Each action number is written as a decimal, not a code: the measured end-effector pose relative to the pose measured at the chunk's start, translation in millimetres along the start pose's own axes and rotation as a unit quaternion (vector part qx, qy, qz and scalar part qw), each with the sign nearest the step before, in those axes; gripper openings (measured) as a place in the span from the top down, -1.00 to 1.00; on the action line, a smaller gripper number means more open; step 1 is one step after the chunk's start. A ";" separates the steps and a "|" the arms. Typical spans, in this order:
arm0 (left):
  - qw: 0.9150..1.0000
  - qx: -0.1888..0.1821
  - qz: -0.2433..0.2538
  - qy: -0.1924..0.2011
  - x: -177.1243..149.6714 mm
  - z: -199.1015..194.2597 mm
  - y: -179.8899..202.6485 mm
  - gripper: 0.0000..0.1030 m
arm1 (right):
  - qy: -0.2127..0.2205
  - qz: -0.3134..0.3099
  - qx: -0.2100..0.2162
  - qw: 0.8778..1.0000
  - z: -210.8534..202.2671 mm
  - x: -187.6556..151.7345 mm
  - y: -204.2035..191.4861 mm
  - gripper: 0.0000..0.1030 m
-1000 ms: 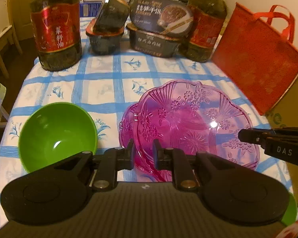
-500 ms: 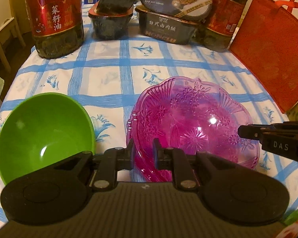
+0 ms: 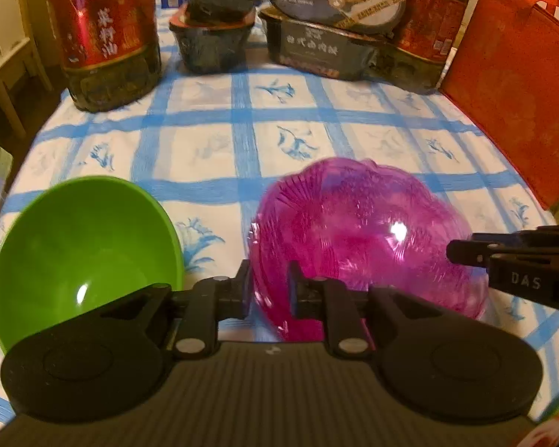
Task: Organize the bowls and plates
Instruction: 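Lower the pink plates onto the cloth and open both tools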
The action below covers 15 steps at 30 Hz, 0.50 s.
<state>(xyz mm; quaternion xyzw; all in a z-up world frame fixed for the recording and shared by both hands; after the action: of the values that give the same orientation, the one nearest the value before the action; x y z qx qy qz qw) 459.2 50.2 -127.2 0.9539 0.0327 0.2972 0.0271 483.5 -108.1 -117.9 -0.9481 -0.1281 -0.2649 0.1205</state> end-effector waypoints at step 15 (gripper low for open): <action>0.998 -0.037 -0.027 0.041 -17.7 -68.8 13.0 0.39 | 0.038 0.062 0.017 0.997 -75.0 -22.4 9.4 -0.05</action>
<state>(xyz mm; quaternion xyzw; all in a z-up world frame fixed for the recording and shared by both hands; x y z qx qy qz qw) 406.2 38.1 -79.7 0.9382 0.0484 0.3358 0.0686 432.5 -143.2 -69.0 -0.9414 -0.0686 -0.2904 0.1572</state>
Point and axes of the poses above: each gripper's, at about its wrist camera, not at the fingertips, and z roughly the way its jaws point, y to its right, x to its top, the point moved 10 cm from there along z, roughly the way its jaws point
